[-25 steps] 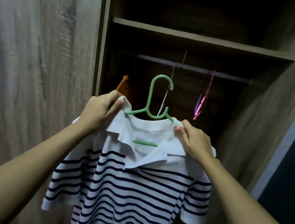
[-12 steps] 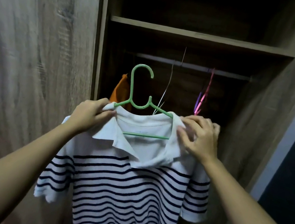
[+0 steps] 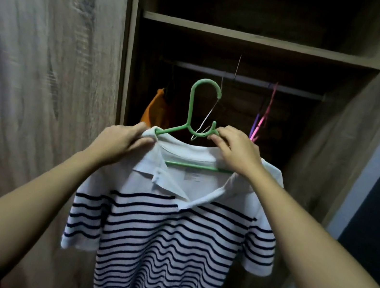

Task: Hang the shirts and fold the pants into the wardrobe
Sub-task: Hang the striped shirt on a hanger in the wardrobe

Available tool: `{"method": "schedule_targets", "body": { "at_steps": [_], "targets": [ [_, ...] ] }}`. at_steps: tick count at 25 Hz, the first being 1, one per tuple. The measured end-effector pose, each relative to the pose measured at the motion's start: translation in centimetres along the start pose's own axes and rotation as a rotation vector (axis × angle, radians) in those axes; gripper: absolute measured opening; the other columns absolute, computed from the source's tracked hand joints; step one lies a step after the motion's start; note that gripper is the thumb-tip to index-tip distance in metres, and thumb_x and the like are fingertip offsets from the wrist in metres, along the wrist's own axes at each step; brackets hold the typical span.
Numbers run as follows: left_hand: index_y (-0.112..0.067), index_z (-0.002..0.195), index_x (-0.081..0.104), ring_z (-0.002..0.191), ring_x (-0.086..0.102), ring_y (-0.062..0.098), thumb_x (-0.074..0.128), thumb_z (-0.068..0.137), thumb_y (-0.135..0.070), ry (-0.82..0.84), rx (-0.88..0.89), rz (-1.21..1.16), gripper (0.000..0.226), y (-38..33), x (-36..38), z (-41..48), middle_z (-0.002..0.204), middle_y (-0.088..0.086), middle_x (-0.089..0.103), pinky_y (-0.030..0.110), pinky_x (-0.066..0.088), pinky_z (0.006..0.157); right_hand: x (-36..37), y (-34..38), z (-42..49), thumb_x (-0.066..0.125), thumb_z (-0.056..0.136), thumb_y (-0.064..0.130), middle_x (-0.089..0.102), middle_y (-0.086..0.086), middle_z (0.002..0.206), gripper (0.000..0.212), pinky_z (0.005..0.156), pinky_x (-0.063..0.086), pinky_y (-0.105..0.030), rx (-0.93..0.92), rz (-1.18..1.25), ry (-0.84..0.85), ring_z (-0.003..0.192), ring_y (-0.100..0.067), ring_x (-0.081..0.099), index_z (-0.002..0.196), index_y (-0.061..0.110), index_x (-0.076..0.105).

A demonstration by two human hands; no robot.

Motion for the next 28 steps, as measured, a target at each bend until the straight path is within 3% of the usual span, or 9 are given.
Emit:
{"method": "schedule_targets", "body": {
  "at_steps": [3,5,7,10,15,18,21,25,28],
  "targets": [
    [-0.017,0.097,0.049,0.074,0.062,0.03,0.014,0.081,-0.077,0.017,-0.091,-0.043,0.071,1.7,0.3,-0.9,0.079,0.009,0.065,0.037,0.046,0.062,-0.5,-0.3,0.1,0.04,0.095,0.047,0.06,0.008,0.098,0.031,0.063,0.036,-0.029,0.063,-0.107,-0.059,0.098,-0.019,0.059,0.103,0.028,0.063],
    [-0.015,0.095,0.048,0.074,0.061,0.031,0.019,0.083,-0.071,-0.014,-0.134,-0.109,0.064,1.7,0.4,-1.5,0.079,0.009,0.064,0.037,0.045,0.063,-1.1,-1.0,0.3,0.041,0.09,0.06,0.063,0.01,0.106,0.039,0.069,0.041,-0.029,0.119,-0.21,-0.071,0.104,-0.018,0.059,0.112,0.034,0.06],
    [-0.019,0.091,0.047,0.07,0.059,0.026,0.023,0.084,-0.064,-0.072,-0.169,-0.159,0.052,1.8,0.1,-2.0,0.076,0.003,0.06,0.031,0.038,0.06,-0.8,-3.2,0.0,0.04,0.086,0.067,0.063,0.007,0.118,0.05,0.083,0.042,-0.032,0.204,-0.091,0.109,0.113,-0.019,0.056,0.124,0.037,0.053],
    [-0.024,0.088,0.045,0.063,0.049,0.013,0.026,0.083,-0.06,-0.125,-0.186,-0.165,0.041,2.3,-0.5,-2.6,0.074,-0.004,0.054,0.024,0.031,0.055,0.0,-6.1,-1.5,0.043,0.098,0.036,0.062,0.003,0.121,0.033,0.094,0.037,-0.022,0.209,0.36,0.223,0.12,-0.017,0.053,0.123,0.023,0.059],
    [-0.035,0.079,0.04,0.063,0.048,0.008,0.027,0.083,-0.06,-0.061,-0.161,-0.186,0.029,2.9,-0.2,-3.0,0.076,-0.004,0.056,0.018,0.032,0.056,-0.3,-5.5,-2.2,0.058,0.092,0.017,0.067,0.003,0.109,0.024,0.083,0.034,0.004,0.1,0.376,0.024,0.103,0.002,0.056,0.112,0.009,0.068],
    [-0.039,0.077,0.04,0.062,0.046,-0.003,0.031,0.085,-0.057,-0.07,-0.164,-0.204,0.022,2.7,-0.5,-2.7,0.076,-0.006,0.054,0.011,0.032,0.059,-0.7,-4.8,-2.0,0.055,0.093,0.024,0.065,0.009,0.109,0.026,0.086,0.041,-0.008,0.043,0.328,0.023,0.102,-0.004,0.058,0.114,0.014,0.067],
    [-0.037,0.081,0.042,0.065,0.051,0.009,0.034,0.086,-0.055,-0.07,-0.143,-0.223,0.021,2.6,-0.5,-2.6,0.077,-0.005,0.056,0.013,0.034,0.059,0.4,-5.1,-2.0,0.046,0.096,0.033,0.063,0.003,0.107,0.027,0.088,0.047,-0.038,0.044,0.212,0.151,0.101,-0.016,0.058,0.108,0.019,0.065],
    [-0.03,0.087,0.05,0.075,0.059,0.023,0.027,0.081,-0.071,0.011,-0.151,-0.195,0.047,3.6,-0.3,-2.7,0.079,-0.001,0.058,0.024,0.039,0.059,-0.1,-4.6,-1.5,0.037,0.099,0.034,0.057,0.0,0.11,0.03,0.077,0.04,-0.035,0.103,0.106,0.072,0.101,-0.019,0.053,0.111,0.017,0.059],
    [-0.019,0.121,0.048,0.096,0.06,0.031,0.026,0.078,-0.074,0.003,-0.195,-0.124,0.073,3.6,-1.4,-1.5,0.103,0.008,0.064,0.037,0.045,0.073,-0.2,-4.5,-1.3,0.035,0.099,0.036,0.055,-0.002,0.113,0.034,0.075,0.033,-0.032,0.088,0.038,0.041,0.104,-0.021,0.052,0.116,0.016,0.056]
  ]
}}
Point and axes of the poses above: each hand's wrist, its own z-axis towards the middle knuckle, its own x-axis out of the palm, y = z × x, the point moved 6 cm from there along z, towards the middle knuckle
